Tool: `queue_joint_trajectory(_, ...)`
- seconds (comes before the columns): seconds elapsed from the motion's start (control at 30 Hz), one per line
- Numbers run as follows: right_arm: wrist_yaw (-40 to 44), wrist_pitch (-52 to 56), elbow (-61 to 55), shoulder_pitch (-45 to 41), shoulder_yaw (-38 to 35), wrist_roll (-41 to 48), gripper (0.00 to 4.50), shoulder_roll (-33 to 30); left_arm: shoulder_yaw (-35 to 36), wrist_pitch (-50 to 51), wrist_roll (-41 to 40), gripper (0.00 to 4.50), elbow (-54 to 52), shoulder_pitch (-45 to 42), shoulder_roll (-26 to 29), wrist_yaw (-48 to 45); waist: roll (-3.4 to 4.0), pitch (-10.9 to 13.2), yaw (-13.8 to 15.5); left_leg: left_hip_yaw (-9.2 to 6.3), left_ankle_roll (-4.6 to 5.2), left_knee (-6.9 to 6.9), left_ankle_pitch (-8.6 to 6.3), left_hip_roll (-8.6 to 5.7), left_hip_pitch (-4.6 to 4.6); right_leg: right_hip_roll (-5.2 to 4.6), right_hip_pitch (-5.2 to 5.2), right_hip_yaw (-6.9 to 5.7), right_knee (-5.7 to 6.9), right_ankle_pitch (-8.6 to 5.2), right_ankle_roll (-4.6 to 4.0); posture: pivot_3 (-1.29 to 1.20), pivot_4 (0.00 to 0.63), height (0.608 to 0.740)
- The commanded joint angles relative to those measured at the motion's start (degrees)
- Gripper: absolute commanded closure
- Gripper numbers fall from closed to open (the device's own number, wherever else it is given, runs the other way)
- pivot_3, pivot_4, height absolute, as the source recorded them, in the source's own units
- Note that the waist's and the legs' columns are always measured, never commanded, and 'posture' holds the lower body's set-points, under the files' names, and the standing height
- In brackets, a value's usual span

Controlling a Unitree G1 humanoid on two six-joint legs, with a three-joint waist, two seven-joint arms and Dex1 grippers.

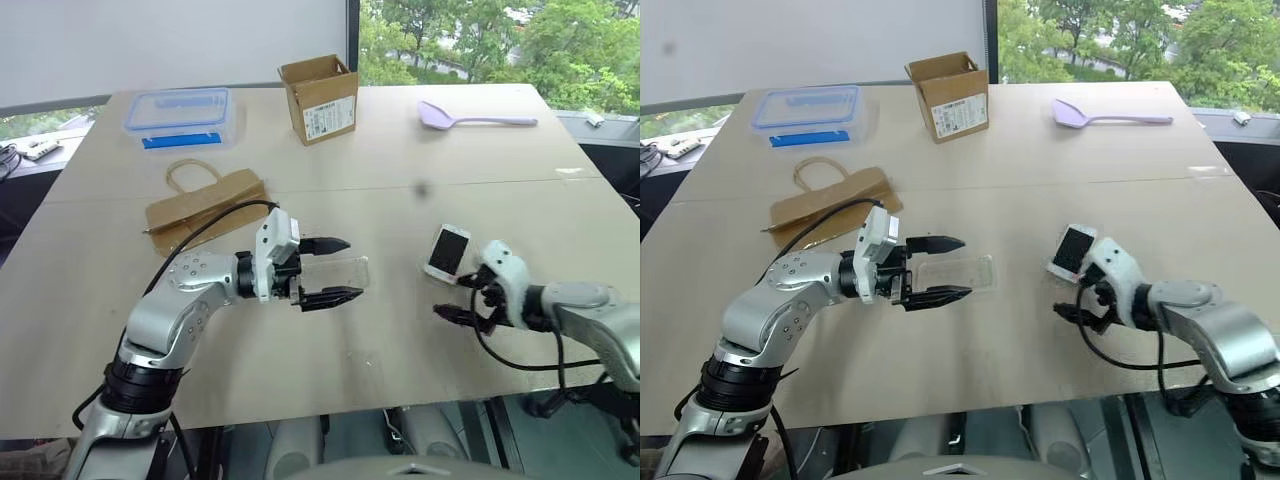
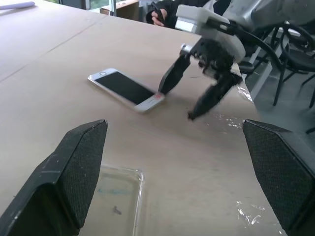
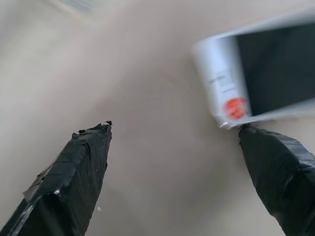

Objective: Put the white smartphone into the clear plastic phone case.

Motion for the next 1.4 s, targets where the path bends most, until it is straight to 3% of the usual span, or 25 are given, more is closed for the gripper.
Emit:
queue_joint_trajectory(0.03, 1.3, -5.5, 3.2, -4.4, 3.0, -0.8, 0.05, 4.3, 0.4, -0.8, -0.7, 0.0, -2.2, 0.2, -0.3, 0.3, 0.02, 0.0, 0.2, -0.01, 0.0, 0.01, 0.0, 0.0, -0.04, -0.01, -0.01, -0.02, -0.01, 0.0, 0.0, 0.0, 0.15, 0.74)
queue_joint_trajectory(0.13, 2.8, -9.6, 4.2, -5.8, 4.1, -2.2, 0.05, 5.0, 0.5, -1.4, -0.3, 0.0, -1.7, 0.2, -0.2, 0.1, 0.03, 0.0, 0.9, -0.01, 0.0, 0.05, 0.0, -0.07, -0.18, -0.11, -0.02, -0.05, -0.1, 0.0, 0.01, 0.0, 0.15, 0.74)
queue_joint_trajectory(0.4, 13.6, -24.5, 5.5, -8.8, 0.8, -7.7, 0.05, -7.8, 1.7, -2.5, -0.3, 0.0, -1.8, 2.1, 0.2, 0.3, 0.07, 0.1, 1.9, -0.02, 0.03, 0.08, -0.02, -0.17, -0.35, -0.29, -0.05, -0.15, -0.27, 0.0, 0.03, 0.0, 0.15, 0.74)
queue_joint_trajectory(0.53, 23.2, -39.4, 19.6, -14.3, 5.8, -16.7, 0.05, -12.9, 1.2, -3.0, -0.1, 0.0, -1.2, 1.7, -0.3, 0.2, 0.13, 0.1, 1.6, -0.03, 0.03, 0.07, -0.02, -0.12, -0.26, -0.21, -0.05, -0.18, -0.2, -0.01, 0.02, 0.0, 0.15, 0.74)
queue_joint_trajectory(0.83, 31.2, -66.0, 56.0, -30.7, 15.7, -31.4, 0.05, -4.3, 2.8, -2.8, -0.7, 0.0, -3.0, 3.2, 0.8, 0.9, 0.2, 0.2, 1.4, 0.04, 0.03, 0.07, -0.01, -0.13, -0.29, -0.19, -0.1, -0.1, -0.15, 0.07, -0.08, 0.0, 0.15, 0.74)
queue_joint_trajectory(1.03, 31.6, -76.1, 77.8, -39.5, 19.8, -39.2, 0.05, 0.5, 4.7, -2.0, -1.4, 0.0, -6.2, 6.2, 1.3, 3.4, 0.14, 0.2, 1.0, 0.09, 0.03, 0.1, -0.01, -0.12, 0.19, -0.2, 0.36, -0.04, -0.18, 0.08, -0.1, 0.0, 0.15, 0.74)
queue_joint_trajectory(1.1, 34.1, -76.4, 83.6, -41.7, 21.1, -40.7, 0.05, 1.4, 5.4, -1.7, -1.7, 0.0, -7.4, 7.5, 1.5, 4.3, 0.13, 0.2, 0.8, 0.09, 0.03, 0.07, -0.03, -0.11, 0.8, -0.26, 0.97, -0.06, -0.27, -0.01, 0.0, 0.0, 0.15, 0.74)
queue_joint_trajectory(1.37, 39.7, -64.0, 96.8, -45.7, 22.0, -43.9, 0.05, 4.4, 7.7, -0.5, -3.0, 0.0, -11.5, 11.3, 1.8, 7.5, 0.01, 0.0, 2.3, -0.1, 0.06, 0.1, -0.02, -0.19, 0.81, -0.7, 1.09, -0.15, -0.3, 0.12, -0.23, 0.0, 0.15, 0.74)
queue_joint_trajectory(1.4, 39.7, -62.6, 97.5, -45.5, 21.5, -43.6, 0.27, 4.6, 8.0, -0.3, -3.2, 0.0, -12.0, 11.7, 1.8, 7.9, -0.06, -0.1, 2.5, -0.11, 0.09, 0.09, -0.04, -0.2, 0.79, -0.75, 1.09, -0.18, -0.33, 0.13, -0.23, 0.0, 0.15, 0.74)
